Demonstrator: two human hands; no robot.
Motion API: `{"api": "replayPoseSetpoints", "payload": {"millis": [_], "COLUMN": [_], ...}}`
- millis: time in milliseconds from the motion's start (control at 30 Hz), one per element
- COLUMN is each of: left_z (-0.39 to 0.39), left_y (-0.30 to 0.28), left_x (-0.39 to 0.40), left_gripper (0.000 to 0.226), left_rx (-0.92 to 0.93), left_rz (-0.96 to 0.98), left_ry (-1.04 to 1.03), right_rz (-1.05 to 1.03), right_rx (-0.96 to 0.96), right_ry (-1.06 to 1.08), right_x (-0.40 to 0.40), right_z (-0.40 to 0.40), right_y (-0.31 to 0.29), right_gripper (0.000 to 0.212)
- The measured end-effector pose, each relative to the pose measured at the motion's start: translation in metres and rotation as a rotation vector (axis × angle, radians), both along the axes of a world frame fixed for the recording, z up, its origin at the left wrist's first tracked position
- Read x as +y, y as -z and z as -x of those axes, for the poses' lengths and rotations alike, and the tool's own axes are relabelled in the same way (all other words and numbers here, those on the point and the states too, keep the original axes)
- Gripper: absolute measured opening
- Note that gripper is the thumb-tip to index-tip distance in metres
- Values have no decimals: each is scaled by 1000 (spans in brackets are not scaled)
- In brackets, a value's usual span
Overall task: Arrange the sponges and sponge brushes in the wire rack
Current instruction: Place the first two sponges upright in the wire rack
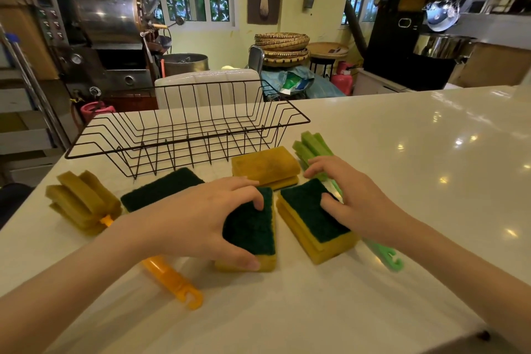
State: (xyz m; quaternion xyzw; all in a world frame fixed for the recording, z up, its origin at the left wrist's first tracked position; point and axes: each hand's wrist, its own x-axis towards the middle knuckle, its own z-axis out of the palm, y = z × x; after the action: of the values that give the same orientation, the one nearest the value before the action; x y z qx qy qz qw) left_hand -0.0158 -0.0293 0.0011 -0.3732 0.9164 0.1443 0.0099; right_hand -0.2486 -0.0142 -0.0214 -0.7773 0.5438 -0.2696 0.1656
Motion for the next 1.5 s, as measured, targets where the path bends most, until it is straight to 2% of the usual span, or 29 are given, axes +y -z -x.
{"api": "replayPoseSetpoints", "payload": {"millis": [67,167,267,367,467,733,1067,1200,1367,1500], "left_z": [-1,0,6,11,11,8,-1,-1,-6,-10], "left_y": [-4,-12,-17,-19,-19,-65,-119,-110,-81,-54], "left_x": [-3,-6,-8,-9,-10,-29,-109,-154,-202,-231], "left_gripper": [63,67,66,64,61,58,62,51,55,60], "left_rx": [-17,-68,-115,-132,-135,40,149,118,35,-12], "left_rz": [-39,-39,-19,2,38,4,16,61,116,95], "left_ry": [7,22,27,26,41,37,-126,-223,-310,-359], "right_rz": [-24,-262,-477,-546,-493,-366,-286,-224,-135,-138], "right_rx": [75,205,310,445,539,490,297,292,309,325], "right_ry": [-114,-302,-375,-388,-379,-376,-312,-266,-247,-240], "right_x": [-5,-13,-17,-19,-21,-40,-117,-160,-209,-243], "right_z": [6,10,8,6,5,5,9,-4,-25,-42], "right_y": [-10,-26,-36,-46,-55,-83,-145,-146,-127,-105], "right_gripper": [27,28,48,68,65,55,54,54,57,61]}}
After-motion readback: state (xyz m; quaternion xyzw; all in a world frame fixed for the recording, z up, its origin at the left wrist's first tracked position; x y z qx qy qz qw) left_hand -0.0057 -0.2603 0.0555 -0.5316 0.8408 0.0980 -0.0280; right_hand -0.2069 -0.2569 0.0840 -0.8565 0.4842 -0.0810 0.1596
